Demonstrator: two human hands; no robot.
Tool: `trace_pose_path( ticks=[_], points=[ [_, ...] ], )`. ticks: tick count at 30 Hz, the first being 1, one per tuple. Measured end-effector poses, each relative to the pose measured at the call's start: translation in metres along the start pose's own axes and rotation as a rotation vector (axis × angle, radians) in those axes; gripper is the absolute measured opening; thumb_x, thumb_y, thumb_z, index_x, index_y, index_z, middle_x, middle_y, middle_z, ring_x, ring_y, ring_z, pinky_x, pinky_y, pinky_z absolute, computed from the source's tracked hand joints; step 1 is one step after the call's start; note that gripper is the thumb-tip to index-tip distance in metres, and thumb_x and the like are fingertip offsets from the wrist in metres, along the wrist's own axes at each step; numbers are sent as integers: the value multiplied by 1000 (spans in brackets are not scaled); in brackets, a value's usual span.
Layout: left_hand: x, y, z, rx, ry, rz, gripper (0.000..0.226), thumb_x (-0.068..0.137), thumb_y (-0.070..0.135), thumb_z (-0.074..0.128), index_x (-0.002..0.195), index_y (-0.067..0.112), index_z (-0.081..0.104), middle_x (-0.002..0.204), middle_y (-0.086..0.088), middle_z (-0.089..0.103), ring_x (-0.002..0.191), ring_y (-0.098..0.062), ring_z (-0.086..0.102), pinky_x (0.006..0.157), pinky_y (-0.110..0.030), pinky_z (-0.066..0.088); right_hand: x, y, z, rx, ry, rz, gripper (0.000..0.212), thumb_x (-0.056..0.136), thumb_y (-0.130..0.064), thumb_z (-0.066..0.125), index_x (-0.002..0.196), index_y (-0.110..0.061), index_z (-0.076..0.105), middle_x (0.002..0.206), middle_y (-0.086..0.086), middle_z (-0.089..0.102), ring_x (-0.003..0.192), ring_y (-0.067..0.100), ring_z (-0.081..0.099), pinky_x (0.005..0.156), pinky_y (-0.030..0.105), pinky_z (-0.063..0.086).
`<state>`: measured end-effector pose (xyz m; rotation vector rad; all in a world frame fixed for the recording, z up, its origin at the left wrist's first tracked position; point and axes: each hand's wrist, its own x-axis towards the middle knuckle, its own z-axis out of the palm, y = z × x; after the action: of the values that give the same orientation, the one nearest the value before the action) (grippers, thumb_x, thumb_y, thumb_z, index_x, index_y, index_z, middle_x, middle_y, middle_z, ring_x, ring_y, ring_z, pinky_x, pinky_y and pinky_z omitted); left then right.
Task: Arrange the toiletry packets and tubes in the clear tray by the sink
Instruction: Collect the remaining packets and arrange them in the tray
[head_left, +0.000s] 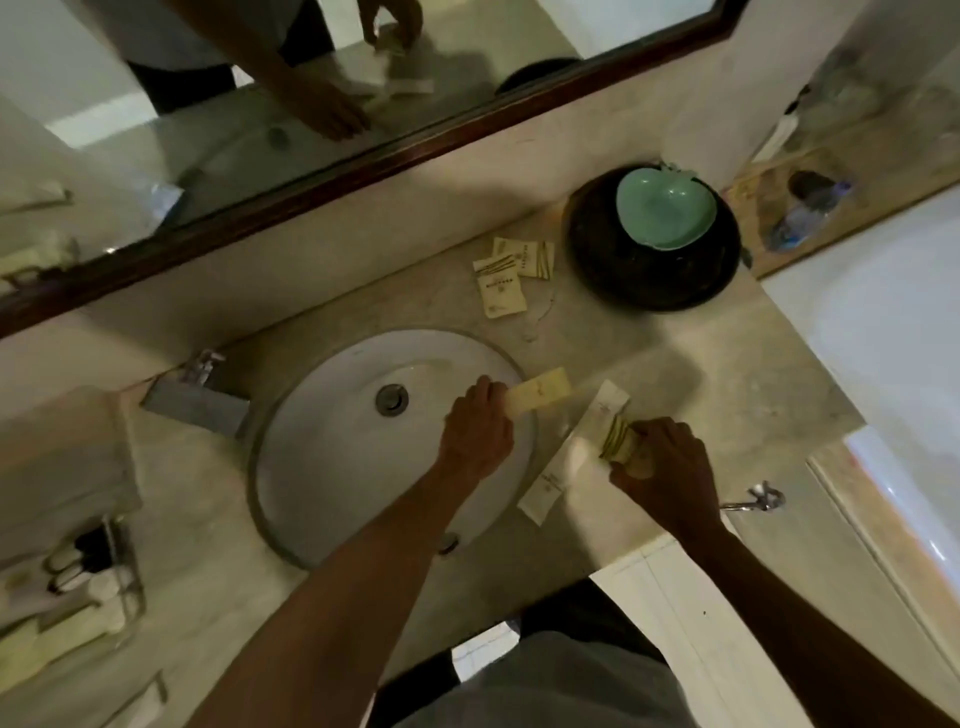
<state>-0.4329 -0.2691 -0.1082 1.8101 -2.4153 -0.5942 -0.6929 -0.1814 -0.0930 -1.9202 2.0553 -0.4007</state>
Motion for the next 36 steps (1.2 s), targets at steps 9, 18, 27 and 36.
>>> trace_pose_path(
  ticks=[9,18,27,36],
  points=[
    [-183,-172,-67,-72,97,-134,49,75,24,59,122,11,52,115,-13,54,91,-34,57,76,-44,51,-32,-208,63,137,-117,-287,59,62,-35,84,113,-17,62,104,2,62,94,24,56,79,38,45],
    [-366,-332,-95,-61,82,-224,50,72,25,61,120,11,57,111,-12,59,91,-31,59,72,-37,48,-107,-422,157,165,-273,-512,55,70,-40,76,118,-17,61,108,1,59,98,21,51,81,37,42],
    [-437,-376,-79,8,106,-160,63,74,42,65,129,16,49,130,-9,51,116,-26,48,96,-41,41,-125,-497,180,80,-318,-574,57,74,-40,79,122,-17,59,110,2,58,98,14,48,80,31,41],
    [-430,-481,-114,-67,8,-627,56,77,23,64,130,17,49,133,-6,51,124,-25,41,106,-39,33,-132,-535,201,14,-434,-615,58,78,-47,76,128,-26,57,121,-1,55,110,17,48,90,38,47]
  ],
)
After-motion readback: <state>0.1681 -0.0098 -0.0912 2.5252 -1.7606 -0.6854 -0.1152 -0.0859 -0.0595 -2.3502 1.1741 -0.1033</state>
